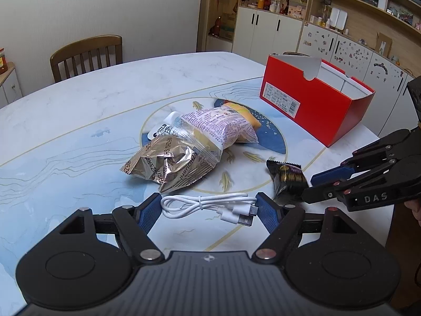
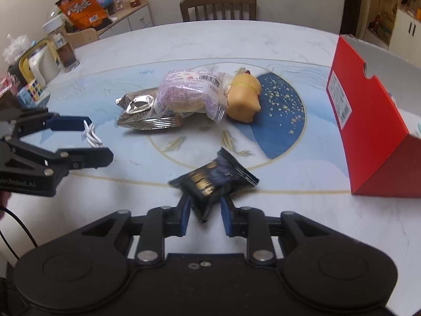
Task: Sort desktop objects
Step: 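Lift the black snack packet off the mat with the right tool, then grasp the white USB cable with left tool while right tool carries packet toward box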
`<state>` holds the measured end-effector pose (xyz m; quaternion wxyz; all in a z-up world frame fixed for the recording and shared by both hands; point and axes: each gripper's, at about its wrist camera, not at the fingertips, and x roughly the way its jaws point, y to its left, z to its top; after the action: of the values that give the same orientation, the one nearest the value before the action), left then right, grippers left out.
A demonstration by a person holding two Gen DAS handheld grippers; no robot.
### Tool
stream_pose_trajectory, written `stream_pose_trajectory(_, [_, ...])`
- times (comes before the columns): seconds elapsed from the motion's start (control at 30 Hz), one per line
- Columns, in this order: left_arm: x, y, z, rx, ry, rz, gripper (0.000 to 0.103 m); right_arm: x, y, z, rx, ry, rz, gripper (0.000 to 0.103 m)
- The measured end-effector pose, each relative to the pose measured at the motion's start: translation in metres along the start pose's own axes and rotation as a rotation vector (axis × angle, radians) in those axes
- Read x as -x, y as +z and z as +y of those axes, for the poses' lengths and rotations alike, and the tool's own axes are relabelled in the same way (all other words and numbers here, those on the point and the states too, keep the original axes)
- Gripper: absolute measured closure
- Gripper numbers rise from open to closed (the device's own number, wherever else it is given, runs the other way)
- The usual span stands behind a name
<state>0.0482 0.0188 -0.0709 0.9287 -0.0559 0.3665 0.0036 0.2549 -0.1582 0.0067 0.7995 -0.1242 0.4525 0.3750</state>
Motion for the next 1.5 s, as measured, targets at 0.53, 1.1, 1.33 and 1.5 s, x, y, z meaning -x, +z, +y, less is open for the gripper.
stream_pose_trajectory(0.53, [0.006,-0.007,0.008,0.011,0.002,0.011,0.026,-0.031,0.026,-0.024,-0.42,-0.053,0.023,0.034])
stream_pose_trajectory(1.1, [0.014,-0.005,0.01,0.018,0.009,0.003,0.026,-0.043,0.028,-0.015,-0.32,-0.148,0.099,0.064])
stream_pose_trajectory(1.33, [0.018,0.003,0.009,0.014,0.012,0.005,0.026,-0.038,0.027,-0.021,-0.297,-0.131,0.101,0.069])
stream_pose_trajectory(1.5, [0.021,0.011,0.007,0.011,0.014,0.003,0.026,-0.027,0.03,-0.026,-0.281,-0.12,0.082,0.069])
